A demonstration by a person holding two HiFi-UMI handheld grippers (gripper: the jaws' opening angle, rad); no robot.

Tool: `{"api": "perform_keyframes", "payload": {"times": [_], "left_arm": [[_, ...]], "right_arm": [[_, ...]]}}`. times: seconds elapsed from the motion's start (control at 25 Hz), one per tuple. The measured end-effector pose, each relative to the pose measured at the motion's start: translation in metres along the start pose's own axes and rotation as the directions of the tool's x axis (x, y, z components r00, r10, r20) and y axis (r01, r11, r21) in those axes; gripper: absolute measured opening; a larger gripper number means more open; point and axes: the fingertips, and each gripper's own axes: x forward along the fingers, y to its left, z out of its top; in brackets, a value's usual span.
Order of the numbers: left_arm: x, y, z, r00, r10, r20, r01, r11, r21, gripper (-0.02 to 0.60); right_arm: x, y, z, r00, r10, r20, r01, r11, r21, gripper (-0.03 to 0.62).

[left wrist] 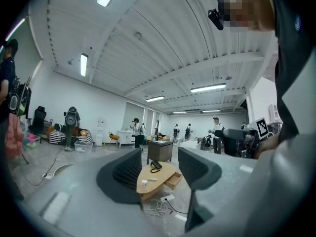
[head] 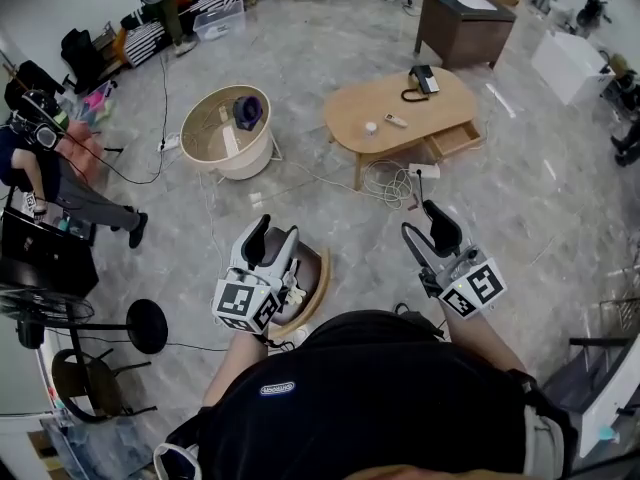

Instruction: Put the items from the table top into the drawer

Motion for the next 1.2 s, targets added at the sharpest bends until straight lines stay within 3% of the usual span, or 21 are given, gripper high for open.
{"api": "perform_keyframes", "payload": {"times": [0.24,0.48,0.96,1.2], "left_arm": [[0.032,-0.003,-0.014,0.998,-0.05,-0.044,0.05,0.999,-0.003,0.279],[0.094,-0.023,-0.029,0.994,-0.064,-0.09,0.065,0.998,0.008,0.305],[0.264,-0.062,-0.035,0.994,0.016,-0.11,-0.009,0.998,0.068,0.311],[0.326,-0.072,-0.034,0.993,0.058,-0.103,-0.05,0.996,0.072,0.311]], "right_arm": [[-0.012,-0.025,-0.014,0.998,-0.065,-0.011,0.065,0.998,0.021,0.264],[-0.037,-0.089,-0.027,0.991,-0.13,-0.008,0.13,0.989,0.067,0.27],[-0.058,-0.278,-0.027,0.989,-0.144,0.009,0.143,0.984,0.108,0.275],[-0.078,-0.341,-0.014,0.986,-0.164,0.015,0.162,0.982,0.097,0.275]]}}
